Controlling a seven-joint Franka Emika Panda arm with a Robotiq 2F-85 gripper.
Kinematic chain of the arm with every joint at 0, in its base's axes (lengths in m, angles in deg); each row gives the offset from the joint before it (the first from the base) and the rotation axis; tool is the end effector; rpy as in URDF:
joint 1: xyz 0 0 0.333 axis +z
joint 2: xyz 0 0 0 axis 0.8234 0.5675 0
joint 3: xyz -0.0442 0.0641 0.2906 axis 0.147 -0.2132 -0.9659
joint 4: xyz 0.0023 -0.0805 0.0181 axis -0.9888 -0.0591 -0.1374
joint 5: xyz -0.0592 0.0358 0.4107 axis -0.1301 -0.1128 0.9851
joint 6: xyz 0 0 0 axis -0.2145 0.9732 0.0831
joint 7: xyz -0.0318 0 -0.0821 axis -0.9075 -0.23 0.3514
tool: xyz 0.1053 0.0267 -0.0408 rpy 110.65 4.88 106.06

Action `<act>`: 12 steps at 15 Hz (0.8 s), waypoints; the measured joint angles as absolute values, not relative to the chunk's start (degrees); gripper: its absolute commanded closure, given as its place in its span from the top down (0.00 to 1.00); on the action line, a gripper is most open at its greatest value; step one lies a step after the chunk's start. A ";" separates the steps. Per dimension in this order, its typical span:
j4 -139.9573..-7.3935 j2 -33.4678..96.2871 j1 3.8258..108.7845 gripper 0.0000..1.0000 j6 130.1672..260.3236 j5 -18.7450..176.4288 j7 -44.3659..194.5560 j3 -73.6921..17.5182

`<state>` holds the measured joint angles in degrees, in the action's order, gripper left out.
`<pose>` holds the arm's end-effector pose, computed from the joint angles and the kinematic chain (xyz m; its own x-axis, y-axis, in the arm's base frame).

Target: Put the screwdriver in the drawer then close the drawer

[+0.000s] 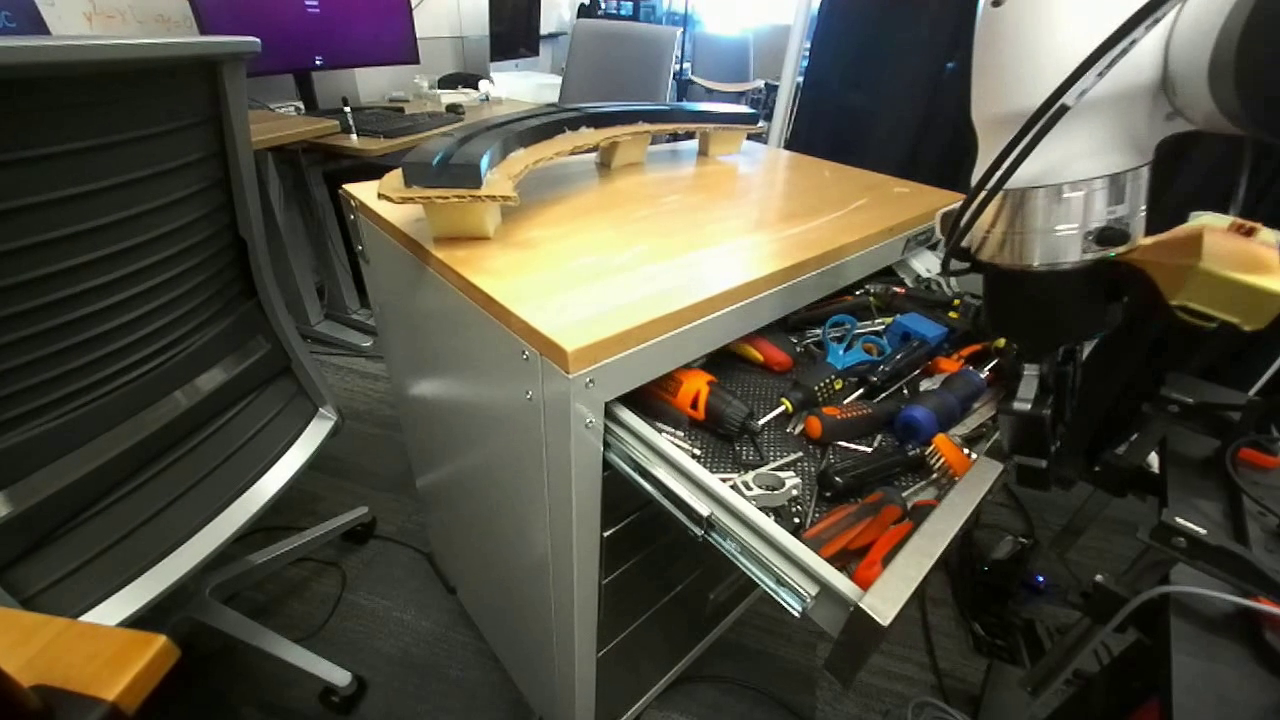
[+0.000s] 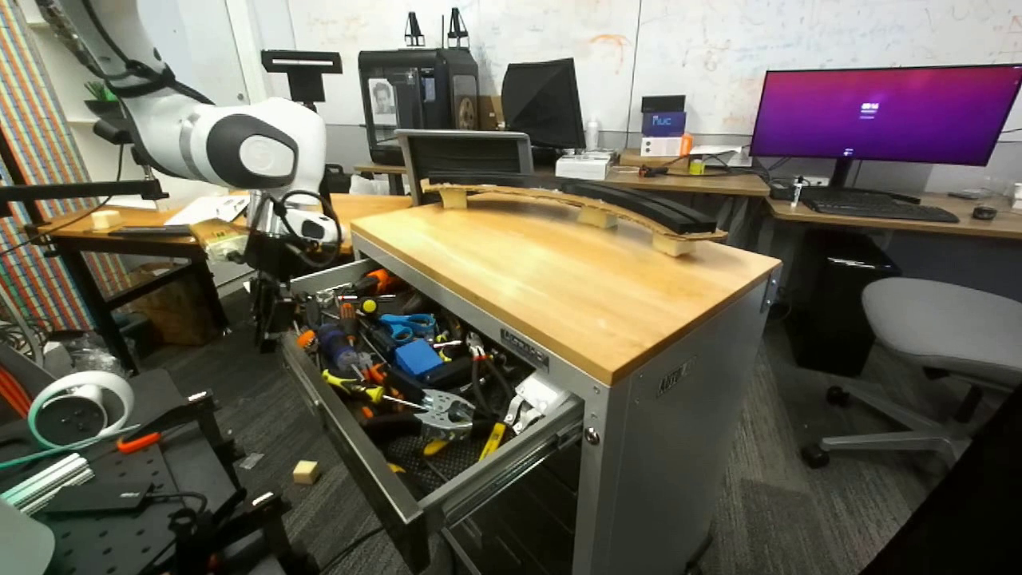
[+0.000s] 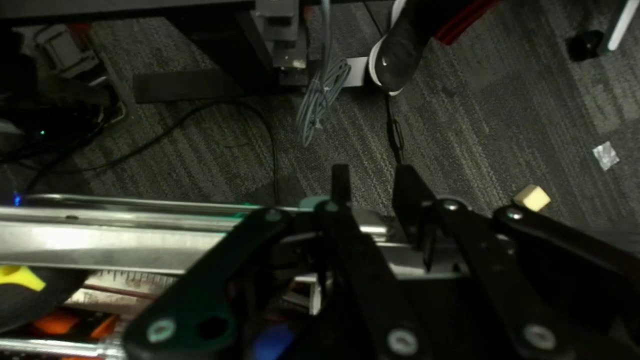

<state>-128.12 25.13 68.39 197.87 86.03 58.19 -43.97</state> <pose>0.3722 0.1804 0.1336 0.9408 -0.0120 -0.3388 0.0100 -0.9980 0.0632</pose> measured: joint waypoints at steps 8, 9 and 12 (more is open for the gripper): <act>-109.95 36.89 75.89 0.05 187.68 54.39 48.44 -38.23; -107.78 38.38 76.76 0.06 187.01 51.11 47.99 -37.56; -102.44 42.32 78.94 0.04 185.37 42.63 46.49 -36.09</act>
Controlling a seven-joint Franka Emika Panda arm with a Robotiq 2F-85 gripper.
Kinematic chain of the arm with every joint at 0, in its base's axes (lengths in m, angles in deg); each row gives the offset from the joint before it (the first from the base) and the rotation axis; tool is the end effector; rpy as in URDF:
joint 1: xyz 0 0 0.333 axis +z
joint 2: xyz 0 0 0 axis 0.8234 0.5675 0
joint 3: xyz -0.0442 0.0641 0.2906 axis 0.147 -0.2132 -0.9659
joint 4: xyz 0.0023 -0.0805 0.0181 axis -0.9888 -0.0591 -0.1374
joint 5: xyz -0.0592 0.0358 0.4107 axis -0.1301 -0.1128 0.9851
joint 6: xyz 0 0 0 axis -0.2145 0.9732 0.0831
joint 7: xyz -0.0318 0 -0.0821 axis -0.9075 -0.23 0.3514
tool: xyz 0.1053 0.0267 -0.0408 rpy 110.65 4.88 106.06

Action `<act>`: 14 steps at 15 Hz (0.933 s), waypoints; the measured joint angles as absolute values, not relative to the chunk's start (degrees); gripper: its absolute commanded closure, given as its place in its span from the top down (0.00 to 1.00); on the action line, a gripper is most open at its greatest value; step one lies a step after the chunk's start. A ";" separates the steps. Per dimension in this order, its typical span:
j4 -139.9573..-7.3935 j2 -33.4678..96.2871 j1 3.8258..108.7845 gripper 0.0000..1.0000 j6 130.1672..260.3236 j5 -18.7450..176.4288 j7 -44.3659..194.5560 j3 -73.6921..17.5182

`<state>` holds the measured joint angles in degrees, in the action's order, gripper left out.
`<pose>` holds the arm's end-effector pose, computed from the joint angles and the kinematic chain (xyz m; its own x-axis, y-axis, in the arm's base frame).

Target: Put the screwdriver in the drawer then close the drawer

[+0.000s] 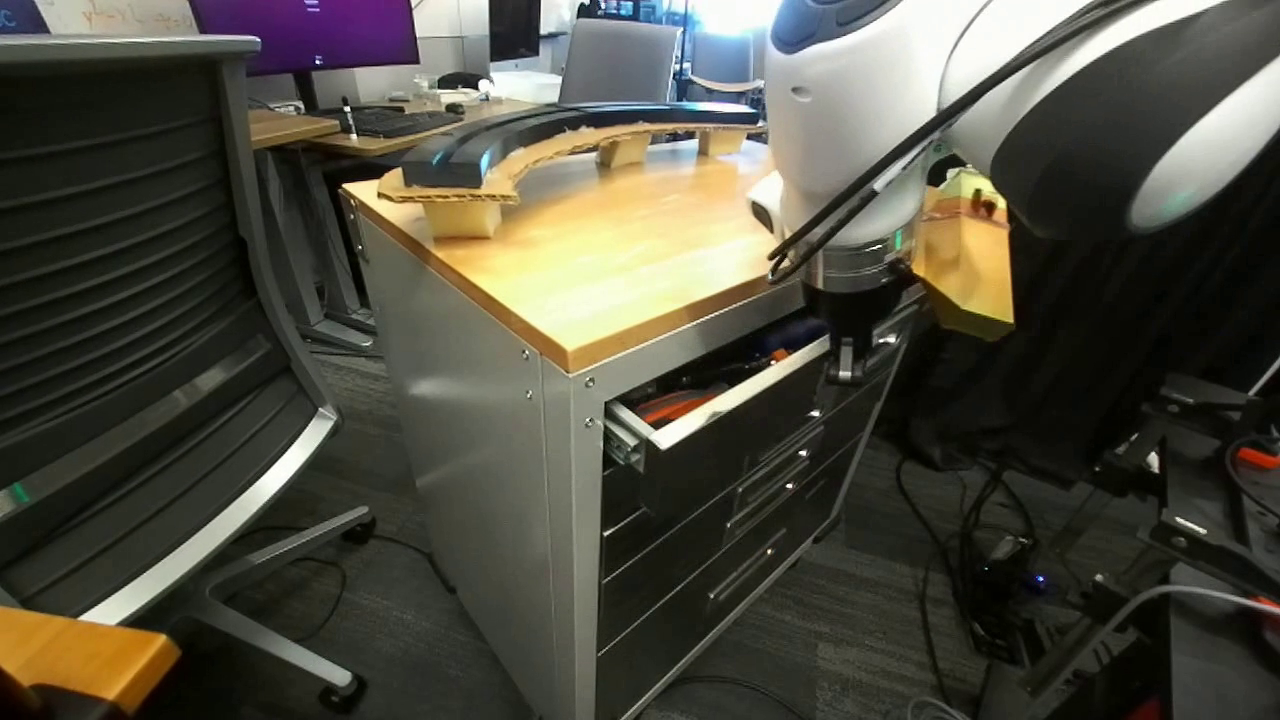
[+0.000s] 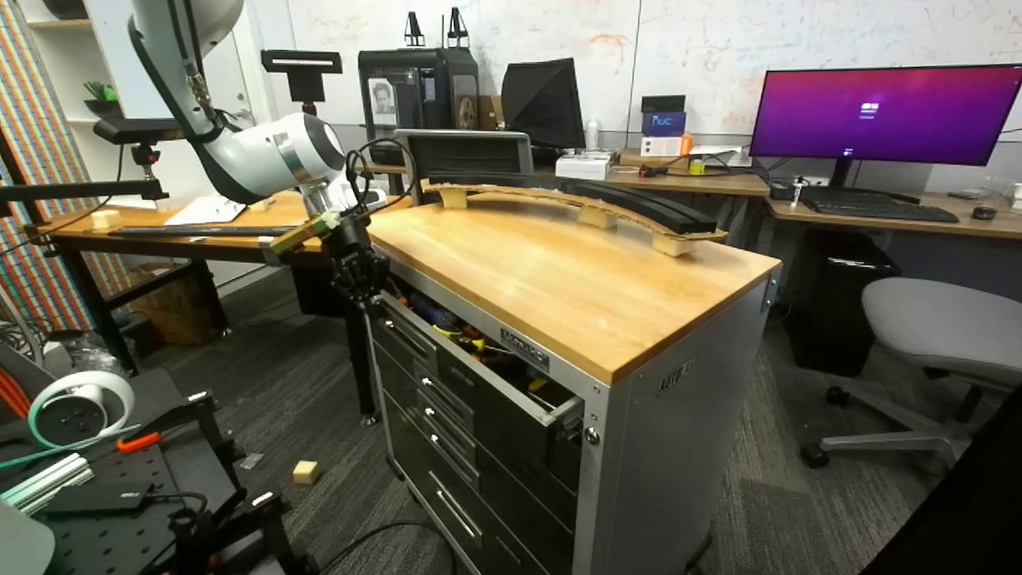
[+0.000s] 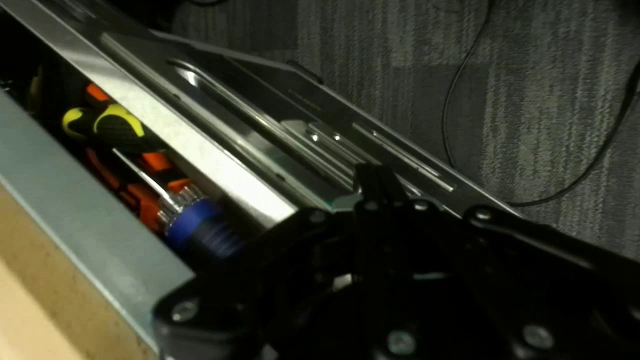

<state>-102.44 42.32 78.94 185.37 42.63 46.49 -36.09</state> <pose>0.4880 0.2256 0.1204 0.9160 0.3376 -0.2167 0.4012 -0.7638 0.5056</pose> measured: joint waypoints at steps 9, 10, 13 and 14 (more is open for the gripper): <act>-96.86 46.39 82.16 0.05 182.08 25.54 35.88 -35.95; -96.82 46.14 82.68 0.30 181.34 23.39 33.64 -36.21; -97.29 45.21 83.14 0.45 179.89 21.19 29.23 -37.84; -97.43 44.56 83.04 0.51 179.70 21.17 29.01 -38.48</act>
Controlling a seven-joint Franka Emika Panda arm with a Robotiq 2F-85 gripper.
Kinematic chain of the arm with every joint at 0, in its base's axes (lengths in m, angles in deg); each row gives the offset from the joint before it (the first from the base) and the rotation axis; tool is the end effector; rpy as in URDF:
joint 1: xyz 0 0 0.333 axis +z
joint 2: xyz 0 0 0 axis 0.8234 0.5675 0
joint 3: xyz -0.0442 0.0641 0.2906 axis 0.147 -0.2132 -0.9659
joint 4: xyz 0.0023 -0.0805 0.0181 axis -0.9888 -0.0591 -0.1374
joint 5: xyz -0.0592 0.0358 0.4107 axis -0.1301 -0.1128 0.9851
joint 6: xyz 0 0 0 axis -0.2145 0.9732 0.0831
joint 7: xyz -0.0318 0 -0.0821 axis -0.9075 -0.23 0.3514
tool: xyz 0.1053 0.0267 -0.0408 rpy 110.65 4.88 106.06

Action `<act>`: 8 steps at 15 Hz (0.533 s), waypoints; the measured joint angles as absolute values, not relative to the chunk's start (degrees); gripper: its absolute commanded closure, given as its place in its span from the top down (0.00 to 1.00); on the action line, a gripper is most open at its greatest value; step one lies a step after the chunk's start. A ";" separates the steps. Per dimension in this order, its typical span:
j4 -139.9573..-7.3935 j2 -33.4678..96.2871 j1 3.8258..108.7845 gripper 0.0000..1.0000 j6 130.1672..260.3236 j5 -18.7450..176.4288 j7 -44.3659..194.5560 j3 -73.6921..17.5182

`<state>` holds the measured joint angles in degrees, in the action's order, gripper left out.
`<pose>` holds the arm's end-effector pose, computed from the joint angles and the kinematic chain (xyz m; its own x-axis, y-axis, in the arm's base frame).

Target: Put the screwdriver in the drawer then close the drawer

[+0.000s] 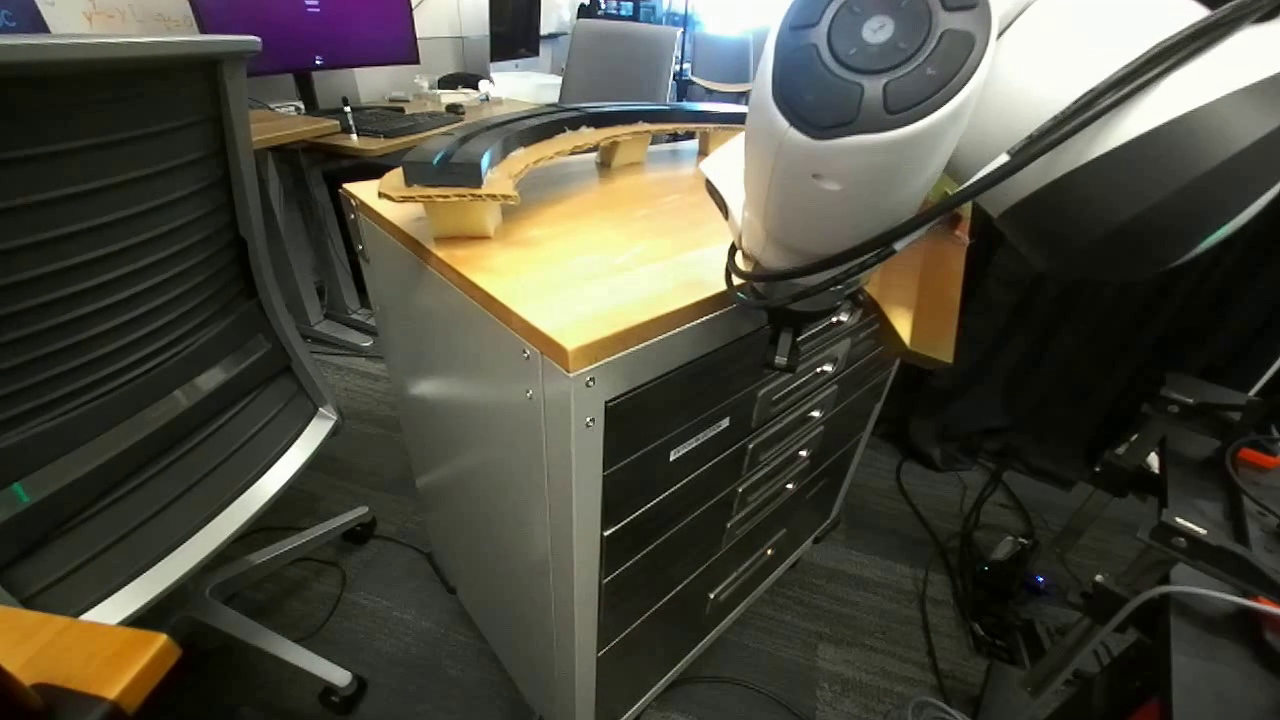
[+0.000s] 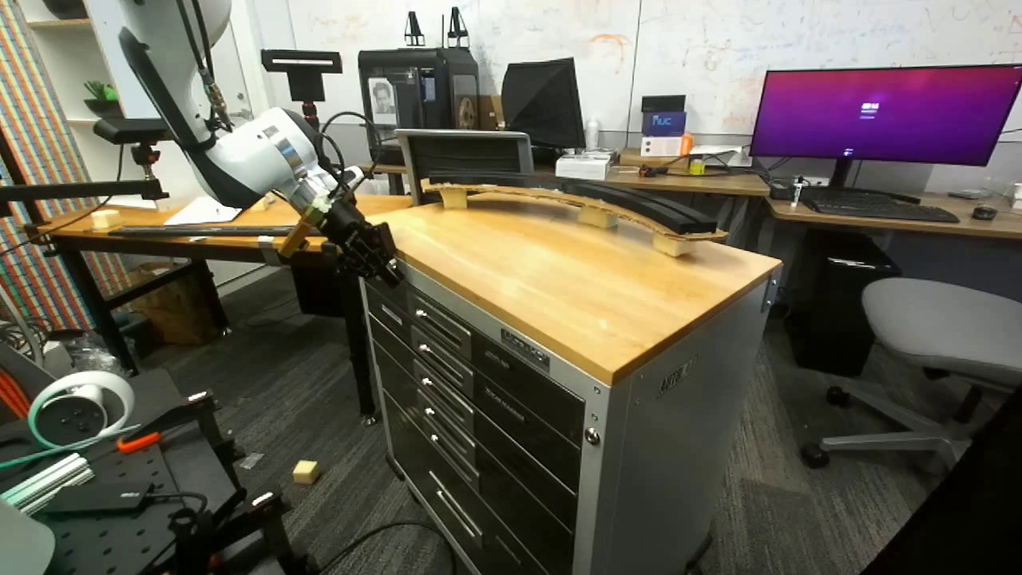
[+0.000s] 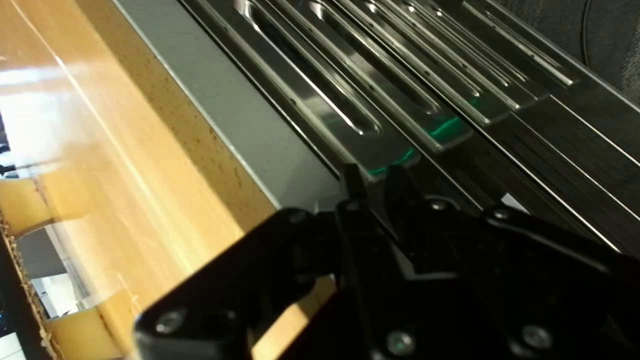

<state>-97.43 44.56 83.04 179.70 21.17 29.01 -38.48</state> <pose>0.4985 0.2784 0.1352 0.8927 0.4507 0.0021 0.3070 -0.6115 0.7293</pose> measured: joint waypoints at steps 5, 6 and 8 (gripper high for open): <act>-100.09 34.68 78.96 0.91 180.36 26.68 34.69 -43.57; -100.63 31.89 77.65 0.98 181.45 29.82 38.33 -44.50; -101.43 26.37 75.31 1.00 183.66 37.36 46.94 -45.89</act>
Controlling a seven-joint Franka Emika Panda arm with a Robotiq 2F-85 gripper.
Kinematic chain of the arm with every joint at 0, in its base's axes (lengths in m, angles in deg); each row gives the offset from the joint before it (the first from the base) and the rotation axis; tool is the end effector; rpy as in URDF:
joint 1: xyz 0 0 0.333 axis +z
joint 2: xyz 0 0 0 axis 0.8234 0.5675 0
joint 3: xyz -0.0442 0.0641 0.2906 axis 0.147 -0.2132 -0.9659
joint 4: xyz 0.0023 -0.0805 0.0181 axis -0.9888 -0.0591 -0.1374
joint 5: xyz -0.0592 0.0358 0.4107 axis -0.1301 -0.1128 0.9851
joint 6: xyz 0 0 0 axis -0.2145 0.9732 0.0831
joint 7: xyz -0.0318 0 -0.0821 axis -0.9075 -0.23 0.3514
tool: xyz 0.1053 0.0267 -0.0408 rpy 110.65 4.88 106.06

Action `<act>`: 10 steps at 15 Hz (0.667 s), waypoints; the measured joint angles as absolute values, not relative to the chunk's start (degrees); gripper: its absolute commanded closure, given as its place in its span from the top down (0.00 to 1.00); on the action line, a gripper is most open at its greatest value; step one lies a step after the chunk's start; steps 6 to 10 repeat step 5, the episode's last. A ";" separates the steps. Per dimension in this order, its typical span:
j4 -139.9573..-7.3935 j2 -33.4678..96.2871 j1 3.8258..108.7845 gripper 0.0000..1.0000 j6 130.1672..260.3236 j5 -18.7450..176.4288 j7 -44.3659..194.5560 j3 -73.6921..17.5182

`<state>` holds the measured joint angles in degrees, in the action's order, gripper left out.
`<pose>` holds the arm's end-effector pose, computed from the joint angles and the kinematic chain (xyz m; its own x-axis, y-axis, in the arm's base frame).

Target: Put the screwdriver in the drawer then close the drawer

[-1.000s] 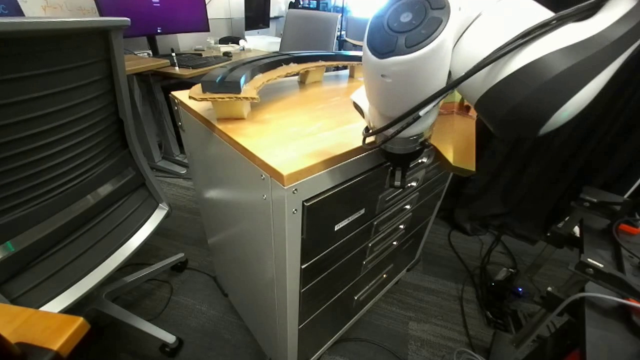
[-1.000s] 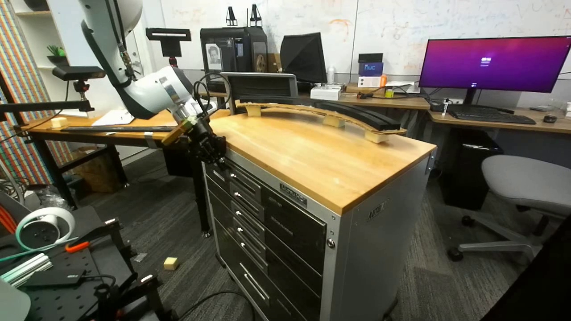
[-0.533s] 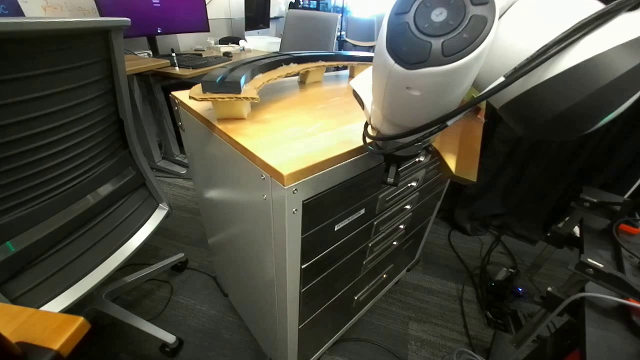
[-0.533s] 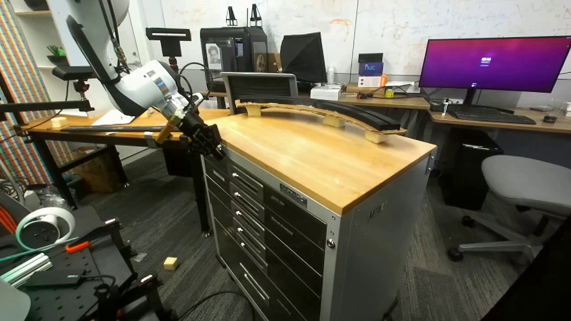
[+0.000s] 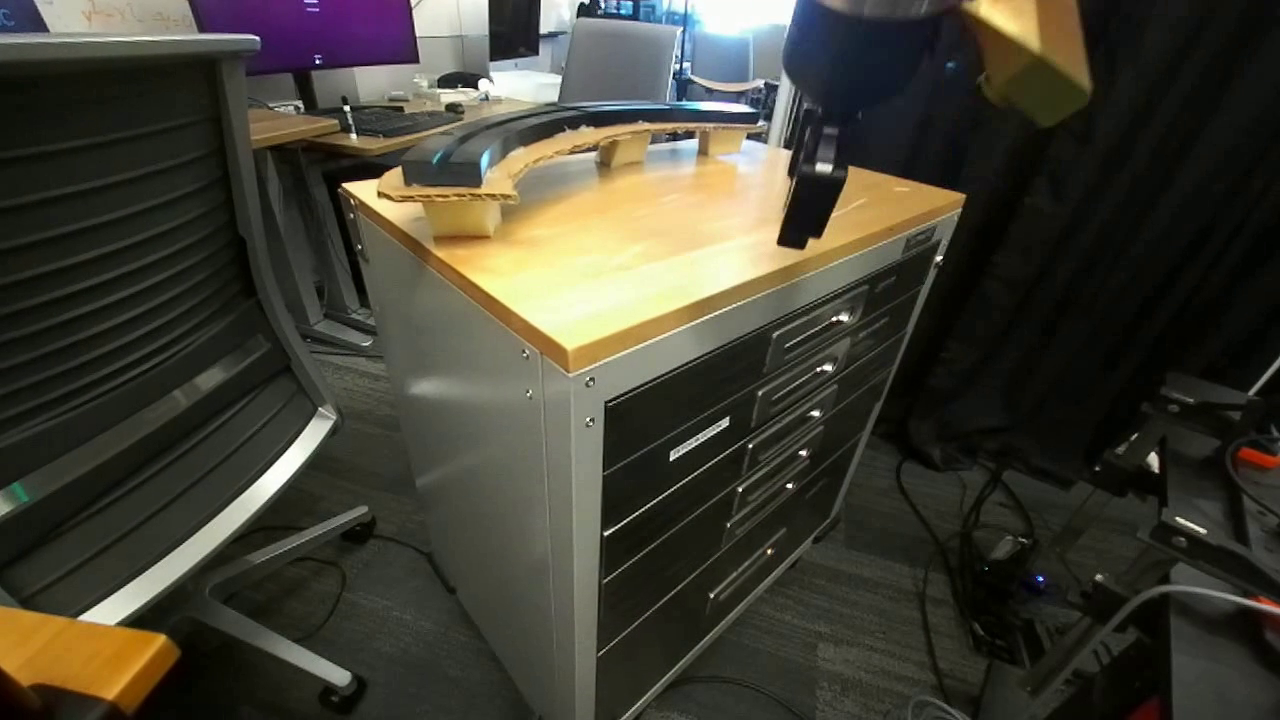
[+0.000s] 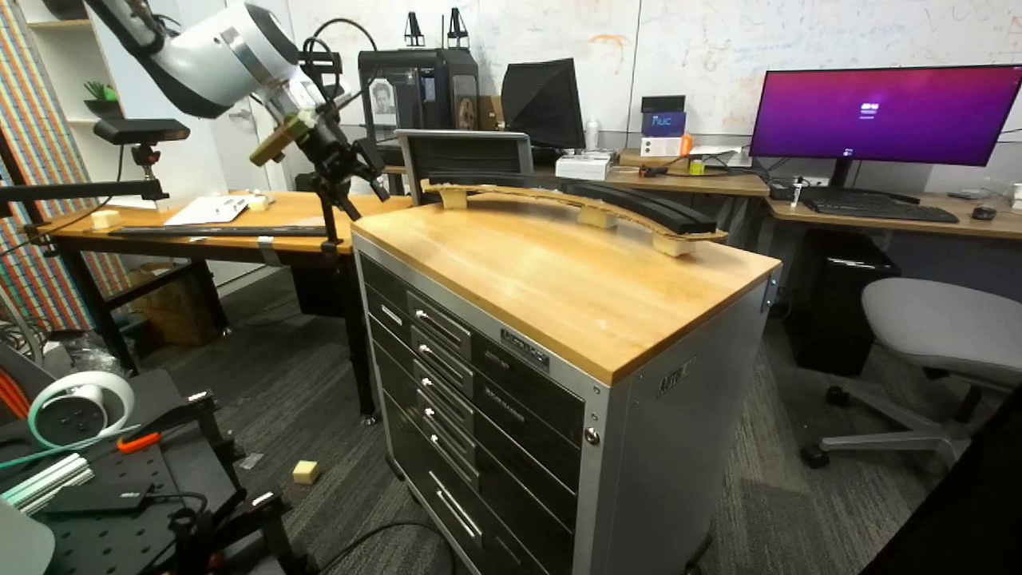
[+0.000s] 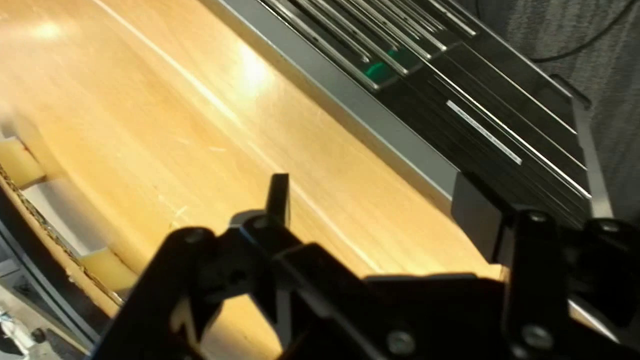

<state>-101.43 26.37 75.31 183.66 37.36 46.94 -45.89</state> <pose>0.5013 0.2927 0.2866 0.8685 0.4917 0.0619 0.3835 -0.7459 0.5446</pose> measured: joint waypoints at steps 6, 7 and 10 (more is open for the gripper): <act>-101.92 17.07 73.91 1.00 183.63 51.15 61.69 -46.91; -101.92 17.07 73.91 1.00 183.63 51.15 61.69 -46.91; -101.92 17.07 73.91 1.00 183.63 51.15 61.69 -46.91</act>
